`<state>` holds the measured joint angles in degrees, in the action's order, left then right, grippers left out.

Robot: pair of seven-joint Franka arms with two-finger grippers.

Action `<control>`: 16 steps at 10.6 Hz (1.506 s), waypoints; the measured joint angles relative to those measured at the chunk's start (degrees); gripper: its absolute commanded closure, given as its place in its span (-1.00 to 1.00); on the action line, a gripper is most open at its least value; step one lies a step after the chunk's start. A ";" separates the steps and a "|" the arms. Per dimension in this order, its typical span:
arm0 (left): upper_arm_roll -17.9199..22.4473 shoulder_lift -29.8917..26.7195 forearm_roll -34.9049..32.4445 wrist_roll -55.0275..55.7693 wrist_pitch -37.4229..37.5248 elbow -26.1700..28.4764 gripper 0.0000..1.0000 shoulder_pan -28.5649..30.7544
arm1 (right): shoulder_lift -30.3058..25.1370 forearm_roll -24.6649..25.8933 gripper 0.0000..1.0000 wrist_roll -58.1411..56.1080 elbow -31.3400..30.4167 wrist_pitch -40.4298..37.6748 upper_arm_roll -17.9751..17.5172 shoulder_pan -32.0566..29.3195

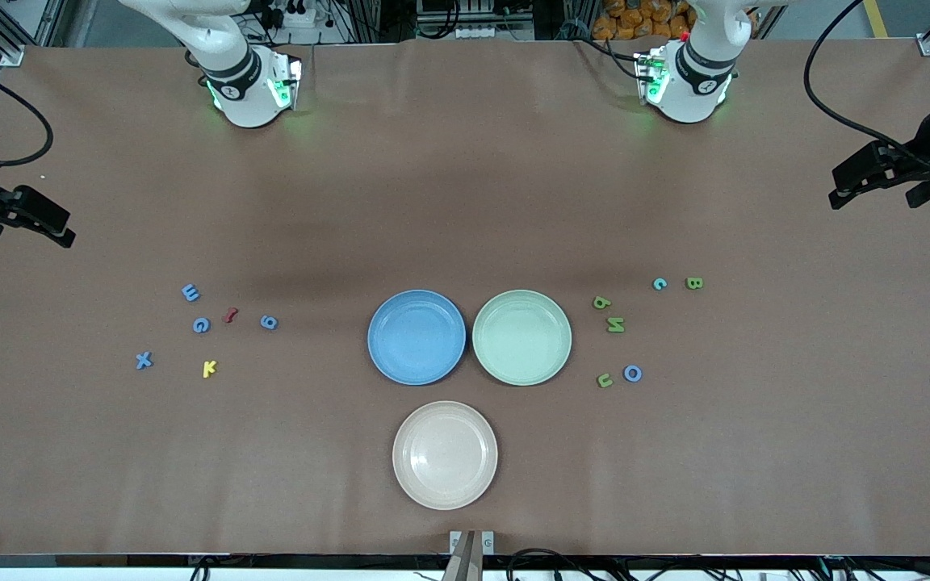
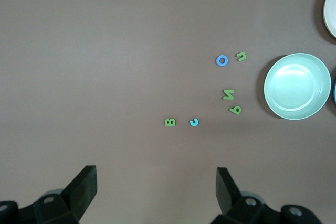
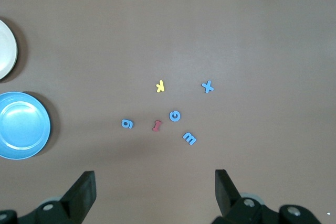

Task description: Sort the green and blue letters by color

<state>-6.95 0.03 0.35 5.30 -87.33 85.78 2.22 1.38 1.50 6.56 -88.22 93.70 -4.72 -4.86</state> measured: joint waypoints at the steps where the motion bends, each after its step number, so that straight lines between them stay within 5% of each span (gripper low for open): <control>1: -0.04 0.27 0.00 0.11 0.00 0.19 -1.00 0.00 | 0.16 0.00 -1.00 0.00 0.00 0.25 -0.02 0.02; 5: -2.45 2.20 0.34 0.84 -12.18 10.80 -1.00 -0.10 | 3.14 -0.01 -1.00 -0.51 -2.04 5.91 -0.08 0.26; 10: -3.94 2.73 0.36 2.53 -29.56 30.23 -1.00 -0.13 | 5.18 0.01 -1.00 -14.02 -21.59 27.76 -8.63 -8.86; 16: -3.40 4.20 0.36 2.59 -48.36 47.48 -0.90 0.61 | 10.12 0.03 -1.00 -44.90 -42.28 50.10 -10.44 -18.91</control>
<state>-10.36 4.22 0.71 7.89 -135.69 133.26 2.83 11.50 1.52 -38.34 -130.51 143.80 -15.16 -23.78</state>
